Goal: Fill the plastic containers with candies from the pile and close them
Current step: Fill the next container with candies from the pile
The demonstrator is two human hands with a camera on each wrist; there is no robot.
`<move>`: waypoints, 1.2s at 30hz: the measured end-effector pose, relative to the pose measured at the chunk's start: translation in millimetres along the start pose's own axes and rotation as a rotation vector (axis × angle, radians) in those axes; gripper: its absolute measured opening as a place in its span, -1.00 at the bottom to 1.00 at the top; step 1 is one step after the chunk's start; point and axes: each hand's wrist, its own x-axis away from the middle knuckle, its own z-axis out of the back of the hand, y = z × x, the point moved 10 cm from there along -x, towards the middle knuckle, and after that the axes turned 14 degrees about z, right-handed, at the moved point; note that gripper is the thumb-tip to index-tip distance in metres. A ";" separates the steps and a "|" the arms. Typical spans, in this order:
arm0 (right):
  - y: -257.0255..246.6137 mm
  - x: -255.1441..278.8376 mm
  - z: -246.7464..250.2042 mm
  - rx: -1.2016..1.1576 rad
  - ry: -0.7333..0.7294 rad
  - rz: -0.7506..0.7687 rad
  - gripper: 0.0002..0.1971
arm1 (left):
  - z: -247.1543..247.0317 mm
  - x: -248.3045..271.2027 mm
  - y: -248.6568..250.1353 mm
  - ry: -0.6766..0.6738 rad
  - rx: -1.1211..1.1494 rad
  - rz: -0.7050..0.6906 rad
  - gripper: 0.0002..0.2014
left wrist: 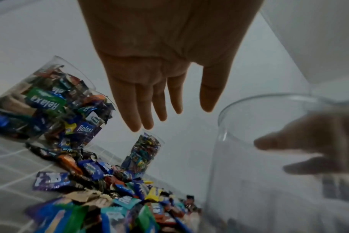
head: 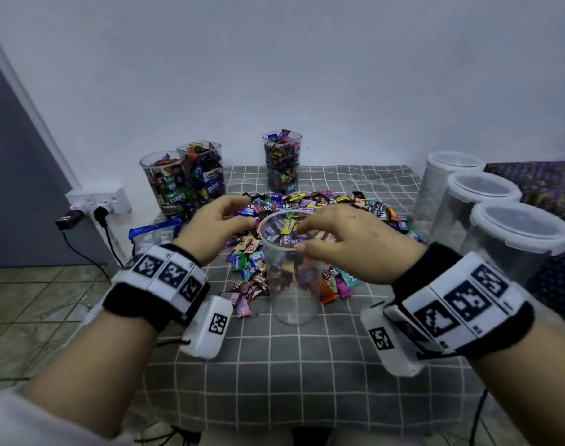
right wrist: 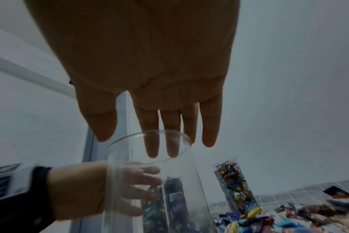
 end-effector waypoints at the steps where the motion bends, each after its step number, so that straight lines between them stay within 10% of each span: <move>1: -2.0 1.7 -4.9 0.005 -0.005 0.020 -0.51 | -7.5 -6.8 3.9 -0.032 -0.086 -0.006 -0.63; 10: 74.4 30.2 15.8 -0.269 0.463 -0.222 -0.62 | -48.2 -43.2 4.2 -0.194 -0.266 0.043 -0.71; 17: 137.3 8.6 -62.5 0.131 -0.246 -0.371 -0.58 | -58.6 -52.6 -16.6 -0.205 -0.302 0.080 -0.75; 22: 133.2 -0.1 -88.6 0.242 -0.381 -0.302 -0.66 | -63.2 -55.9 -19.9 -0.206 -0.430 0.054 -0.67; 32: 106.6 -28.6 -11.5 0.084 0.042 -0.254 -0.91 | -63.5 -59.9 0.9 -0.198 -0.377 -0.068 -0.35; 36: 87.7 -40.1 16.7 -0.133 0.185 -0.174 -0.94 | -47.1 -54.5 24.0 -0.131 -0.298 -0.166 -0.53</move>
